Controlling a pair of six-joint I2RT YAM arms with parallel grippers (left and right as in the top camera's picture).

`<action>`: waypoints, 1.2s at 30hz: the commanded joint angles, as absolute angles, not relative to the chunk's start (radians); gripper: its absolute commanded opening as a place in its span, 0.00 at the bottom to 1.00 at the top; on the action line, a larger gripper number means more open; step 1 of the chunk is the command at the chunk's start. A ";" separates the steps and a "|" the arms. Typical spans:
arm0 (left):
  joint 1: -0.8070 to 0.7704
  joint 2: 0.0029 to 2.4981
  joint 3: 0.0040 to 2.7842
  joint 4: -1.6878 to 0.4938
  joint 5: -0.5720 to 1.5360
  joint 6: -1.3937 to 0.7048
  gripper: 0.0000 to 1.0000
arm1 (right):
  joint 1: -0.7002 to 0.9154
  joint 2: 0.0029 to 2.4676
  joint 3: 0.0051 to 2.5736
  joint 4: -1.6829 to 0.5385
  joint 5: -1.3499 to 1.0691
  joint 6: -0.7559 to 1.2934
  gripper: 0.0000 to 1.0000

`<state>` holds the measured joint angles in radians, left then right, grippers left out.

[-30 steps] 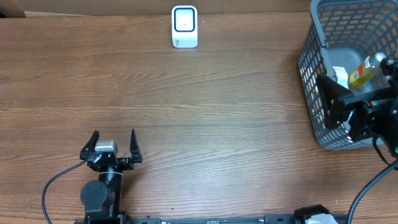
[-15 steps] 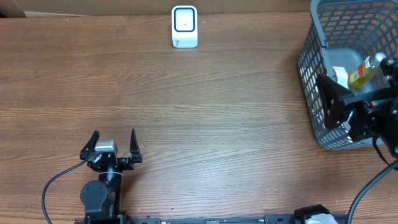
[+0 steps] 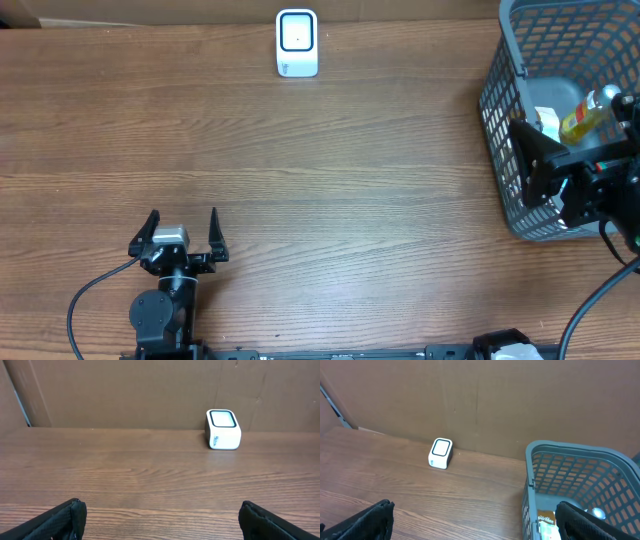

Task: Scan the item barcode
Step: 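Move the right gripper over the grey basket toward the green-capped jar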

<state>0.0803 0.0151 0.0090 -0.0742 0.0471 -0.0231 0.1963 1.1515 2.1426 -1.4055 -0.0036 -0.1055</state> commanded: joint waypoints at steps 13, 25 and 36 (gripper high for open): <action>0.086 0.006 0.005 -0.075 0.043 -0.022 1.00 | 0.195 1.155 2.160 -1.398 -0.013 -0.109 1.00; 0.086 0.006 0.005 -0.075 0.043 -0.022 1.00 | 0.195 1.155 2.160 -1.398 -0.013 -0.109 1.00; 0.086 0.006 0.005 -0.075 0.043 -0.022 0.99 | 0.195 1.155 2.160 -1.384 0.031 -0.110 1.00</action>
